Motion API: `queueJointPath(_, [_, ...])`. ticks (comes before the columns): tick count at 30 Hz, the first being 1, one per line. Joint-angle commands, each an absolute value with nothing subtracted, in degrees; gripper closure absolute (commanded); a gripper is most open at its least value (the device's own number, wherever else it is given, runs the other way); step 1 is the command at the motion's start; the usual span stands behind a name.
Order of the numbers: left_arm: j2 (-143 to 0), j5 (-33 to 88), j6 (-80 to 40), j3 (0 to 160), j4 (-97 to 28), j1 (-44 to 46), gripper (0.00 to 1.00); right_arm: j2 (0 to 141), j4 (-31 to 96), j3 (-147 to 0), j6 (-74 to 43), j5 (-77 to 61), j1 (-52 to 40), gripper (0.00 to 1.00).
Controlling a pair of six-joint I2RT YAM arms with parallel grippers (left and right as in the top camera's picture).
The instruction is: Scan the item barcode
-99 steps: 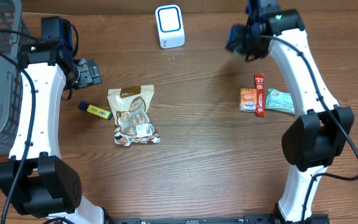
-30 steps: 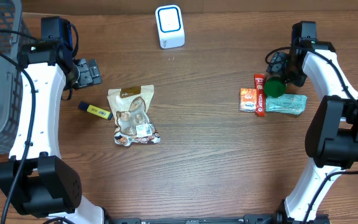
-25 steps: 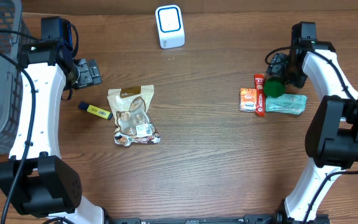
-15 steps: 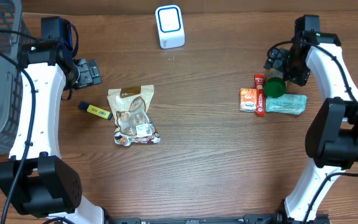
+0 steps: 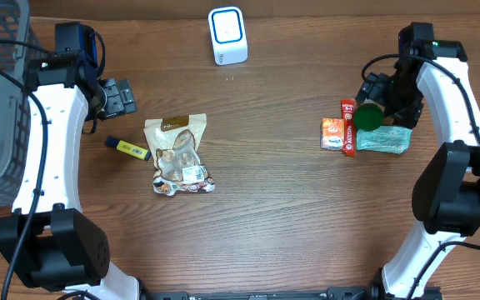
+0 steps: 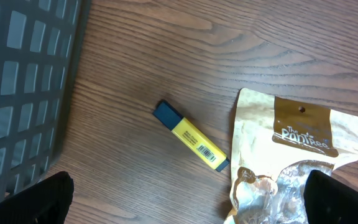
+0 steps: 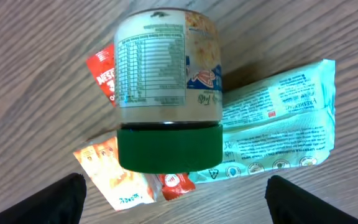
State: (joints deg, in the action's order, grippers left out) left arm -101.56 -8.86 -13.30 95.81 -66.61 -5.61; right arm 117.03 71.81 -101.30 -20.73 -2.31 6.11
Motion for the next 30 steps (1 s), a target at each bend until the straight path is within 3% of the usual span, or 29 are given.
queueJointPath(1, [-100.75, -9.41, -12.84, 95.79, -66.61, -5.21, 0.0, 115.13, 71.92, -101.16, -21.23, -2.68, 5.19, 0.09])
queueJointPath(12, [-100.77, -9.41, -12.84, 95.79, -66.61, -5.21, 0.0, 115.15, 65.36, -94.32, -21.21, -2.52, 4.78, 0.1])
queueJointPath(22, [-100.77, -9.41, -12.84, 95.79, -66.61, -5.21, 0.0, 115.15, 61.28, -90.37, -21.21, -2.52, 4.78, 0.16])
queueJointPath(25, [-100.77, -9.41, -12.84, 95.79, -66.61, -5.21, 0.0, 115.15, 61.1, -90.37, -21.21, -2.5, 4.78, 0.23])
queueJointPath(30, [-100.75, -9.41, -12.84, 95.79, -66.61, -5.21, 0.0, 115.18, 61.08, -90.37, -21.21, -2.48, 4.78, 0.24])
